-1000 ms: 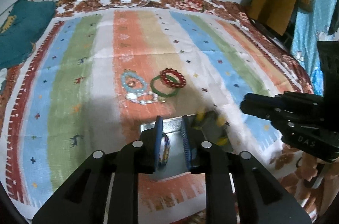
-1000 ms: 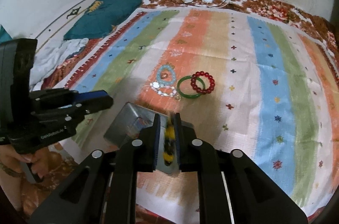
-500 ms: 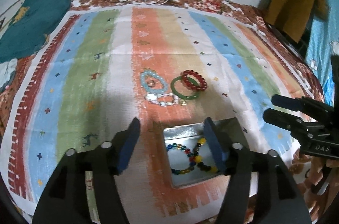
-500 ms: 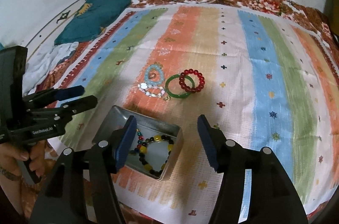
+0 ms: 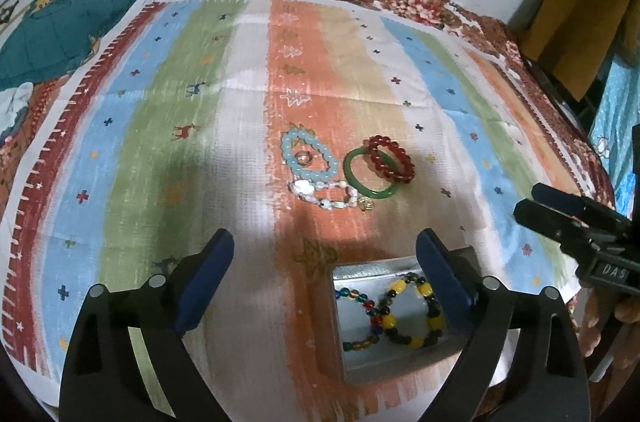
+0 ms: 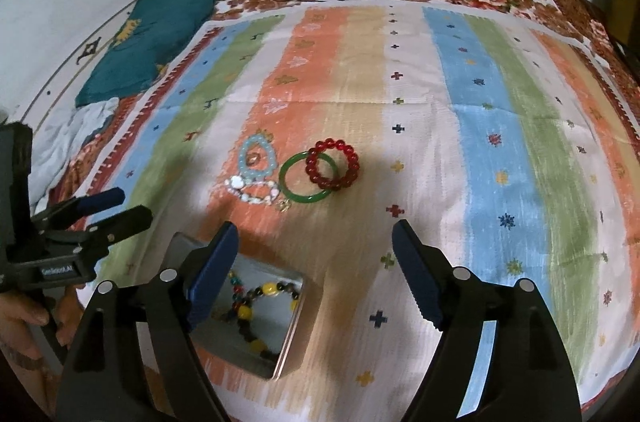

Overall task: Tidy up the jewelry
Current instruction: 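Move both grippers back toward the remaining bracelets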

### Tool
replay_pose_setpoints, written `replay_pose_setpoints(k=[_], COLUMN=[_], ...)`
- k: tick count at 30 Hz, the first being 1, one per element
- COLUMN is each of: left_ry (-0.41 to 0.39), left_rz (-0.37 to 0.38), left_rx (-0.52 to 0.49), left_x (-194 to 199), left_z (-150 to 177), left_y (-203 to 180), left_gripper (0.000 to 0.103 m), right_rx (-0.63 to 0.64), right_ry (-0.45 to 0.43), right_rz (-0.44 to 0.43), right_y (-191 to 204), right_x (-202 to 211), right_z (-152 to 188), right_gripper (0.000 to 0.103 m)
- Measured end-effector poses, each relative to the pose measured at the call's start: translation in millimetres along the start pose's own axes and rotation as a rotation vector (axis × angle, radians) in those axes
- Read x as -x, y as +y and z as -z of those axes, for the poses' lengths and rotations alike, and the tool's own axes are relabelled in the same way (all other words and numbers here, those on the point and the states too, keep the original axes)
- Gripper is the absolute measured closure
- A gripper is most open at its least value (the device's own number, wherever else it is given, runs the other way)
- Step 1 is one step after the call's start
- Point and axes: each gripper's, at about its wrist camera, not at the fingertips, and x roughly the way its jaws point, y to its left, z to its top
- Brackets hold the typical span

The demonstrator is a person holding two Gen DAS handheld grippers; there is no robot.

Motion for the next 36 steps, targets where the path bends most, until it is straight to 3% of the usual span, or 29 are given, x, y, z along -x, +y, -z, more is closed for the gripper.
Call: replay_pose_setpoints(k=[14, 23, 36], left_ry=[0.049, 0.104, 0.142], left_rz=[-0.020, 0.024, 0.006], left_rx=[0.019, 0.054, 0.047], left_x=[-31.0, -52.8, -74.7], left_z=[-14.3, -20.3, -26.0], left_y=[14.7, 18.4, 23.9], left_gripper=[0.012, 0.012, 0.012], right_rx=[-0.023, -0.016, -0.043], right_ry=[0.004, 0.053, 0.102], right_rz=[0.040, 0.054, 0.065], right_y=[-7.6, -8.2, -15.8], right_x=[-20.3, -47.4, -79.9], right_z=[-13.5, -20.8, -31.9], right_gripper=[0.024, 0.024, 0.024])
